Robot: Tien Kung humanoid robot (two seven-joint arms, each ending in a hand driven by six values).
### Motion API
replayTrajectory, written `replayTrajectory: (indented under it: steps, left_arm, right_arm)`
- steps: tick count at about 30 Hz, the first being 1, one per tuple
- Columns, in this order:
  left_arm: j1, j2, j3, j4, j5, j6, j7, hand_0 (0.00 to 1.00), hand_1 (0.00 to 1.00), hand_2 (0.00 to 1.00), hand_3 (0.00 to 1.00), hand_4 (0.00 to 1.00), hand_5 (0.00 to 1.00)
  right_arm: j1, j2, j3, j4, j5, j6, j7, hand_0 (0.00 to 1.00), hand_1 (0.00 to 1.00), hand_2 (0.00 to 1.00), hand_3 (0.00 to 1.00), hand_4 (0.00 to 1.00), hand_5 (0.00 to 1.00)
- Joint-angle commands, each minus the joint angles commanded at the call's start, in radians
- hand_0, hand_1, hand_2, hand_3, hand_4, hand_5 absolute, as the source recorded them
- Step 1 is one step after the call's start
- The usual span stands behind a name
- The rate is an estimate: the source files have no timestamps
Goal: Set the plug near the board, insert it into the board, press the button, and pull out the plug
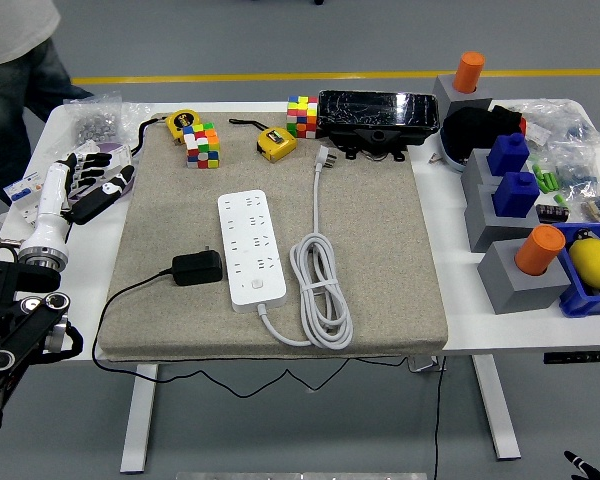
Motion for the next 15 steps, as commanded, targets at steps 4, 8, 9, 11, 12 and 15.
replayTrajectory:
  steps: [4, 8, 9, 11, 12, 15]
  left_arm:
    - [0.006, -0.002, -0.018, -0.001, 0.000, -0.002, 0.001, 0.652, 0.671, 0.673, 0.608, 0.840, 0.435]
    - [0.008, -0.003, -0.028, -0.001, 0.002, -0.007, 0.006, 0.652, 0.671, 0.673, 0.608, 0.840, 0.435]
    - [0.009, -0.003, -0.029, -0.001, 0.003, -0.008, 0.008, 0.652, 0.671, 0.673, 0.608, 0.840, 0.435]
    - [0.010, -0.002, -0.031, -0.003, 0.005, -0.010, 0.009, 0.653, 0.671, 0.674, 0.600, 0.828, 0.422]
    - [0.010, -0.002, -0.033, -0.005, 0.006, -0.012, 0.012, 0.653, 0.671, 0.674, 0.600, 0.828, 0.422]
    - [0.011, -0.002, -0.036, -0.007, 0.008, -0.014, 0.014, 0.653, 0.671, 0.674, 0.600, 0.828, 0.422]
  right_arm:
    - [-0.001, 0.002, 0.002, 0.000, 0.000, 0.000, -0.001, 0.579, 0.673, 0.686, 0.617, 0.984, 0.523]
    - [-0.002, 0.002, 0.003, -0.002, 0.000, 0.001, -0.001, 0.579, 0.673, 0.686, 0.617, 0.984, 0.523]
    - [-0.002, 0.002, 0.003, -0.002, 0.000, 0.001, -0.001, 0.579, 0.673, 0.686, 0.617, 0.984, 0.523]
    - [-0.002, 0.002, 0.004, -0.001, -0.001, 0.001, -0.001, 0.579, 0.672, 0.686, 0.617, 0.983, 0.523]
    - [-0.002, 0.002, 0.005, 0.000, -0.001, 0.001, -0.001, 0.579, 0.672, 0.686, 0.617, 0.983, 0.523]
    - [-0.001, 0.002, 0.006, 0.001, -0.002, 0.001, -0.001, 0.579, 0.672, 0.686, 0.617, 0.983, 0.523]
